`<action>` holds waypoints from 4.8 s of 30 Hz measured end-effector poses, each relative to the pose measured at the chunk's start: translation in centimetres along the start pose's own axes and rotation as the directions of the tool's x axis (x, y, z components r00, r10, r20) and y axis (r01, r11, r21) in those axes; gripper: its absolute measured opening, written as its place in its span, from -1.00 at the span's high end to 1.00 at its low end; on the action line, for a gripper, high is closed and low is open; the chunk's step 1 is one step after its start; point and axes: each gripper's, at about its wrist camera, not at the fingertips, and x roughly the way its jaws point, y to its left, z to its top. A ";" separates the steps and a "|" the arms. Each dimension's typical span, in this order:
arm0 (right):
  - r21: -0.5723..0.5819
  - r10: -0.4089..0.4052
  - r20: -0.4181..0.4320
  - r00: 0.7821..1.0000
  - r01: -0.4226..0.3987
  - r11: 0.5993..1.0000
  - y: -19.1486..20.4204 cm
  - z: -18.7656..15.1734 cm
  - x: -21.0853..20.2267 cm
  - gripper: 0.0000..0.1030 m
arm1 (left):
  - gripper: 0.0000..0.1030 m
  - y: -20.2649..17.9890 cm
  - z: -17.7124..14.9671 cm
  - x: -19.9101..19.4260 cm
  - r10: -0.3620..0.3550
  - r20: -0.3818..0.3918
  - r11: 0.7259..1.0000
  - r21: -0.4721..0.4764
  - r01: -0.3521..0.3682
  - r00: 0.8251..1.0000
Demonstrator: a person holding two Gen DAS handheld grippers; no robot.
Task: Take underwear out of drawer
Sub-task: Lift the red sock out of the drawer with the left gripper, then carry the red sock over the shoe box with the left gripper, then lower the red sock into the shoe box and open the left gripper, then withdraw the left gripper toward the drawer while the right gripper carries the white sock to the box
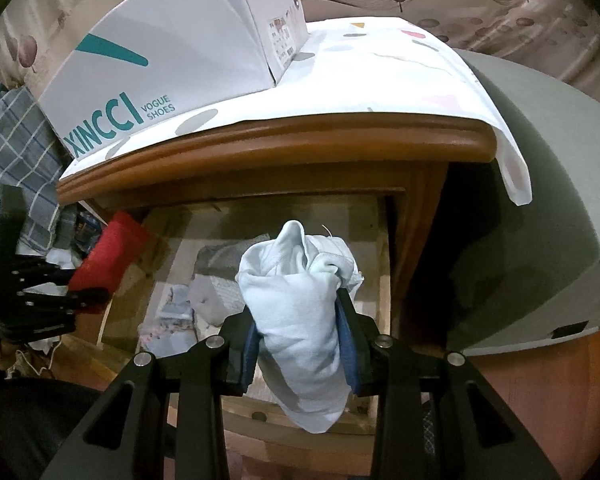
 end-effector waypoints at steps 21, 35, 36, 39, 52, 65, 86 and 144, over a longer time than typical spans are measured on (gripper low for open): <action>-0.005 0.000 -0.013 1.000 0.000 1.000 -0.1 -0.2 0.3 0.38 | 0.31 2.8 1.7 -16.8 -0.017 0.279 0.998 -0.051 0.032 0.960; 0.016 -0.013 0.008 1.000 0.013 1.000 -0.3 -0.1 0.0 0.38 | 0.31 5.8 11.1 -23.4 0.110 0.413 0.991 -0.115 -0.068 0.904; 0.023 -0.014 0.007 1.000 0.014 1.000 -0.4 0.0 0.0 0.38 | 0.31 6.0 12.1 -22.8 0.127 0.402 0.989 -0.127 -0.082 0.907; 0.042 -0.033 0.001 0.999 0.033 0.999 -0.7 0.0 0.1 0.38 | 0.31 7.0 14.2 -20.7 0.144 0.357 0.981 -0.176 -0.085 0.923; 0.084 -0.130 -0.037 0.991 0.133 0.988 -0.2 0.1 1.6 0.38 | 0.31 8.7 19.2 -13.9 0.190 0.239 0.953 -0.279 -0.120 0.952; 0.062 -0.159 -0.041 0.986 0.162 0.985 -0.1 0.1 1.9 0.38 | 0.27 8.6 21.4 -9.7 0.239 0.168 0.943 -0.276 -0.187 0.956; 0.041 -0.163 -0.042 0.986 0.165 0.985 0.1 -0.1 2.0 0.38 | -0.22 7.6 19.0 -14.0 0.210 0.297 0.953 -0.275 -0.127 0.931; -0.131 -0.078 0.141 0.987 0.097 0.987 5.2 6.6 -9.1 0.38 | -0.27 8.5 -2.8 -2.8 0.282 0.171 0.755 -0.647 -0.108 0.944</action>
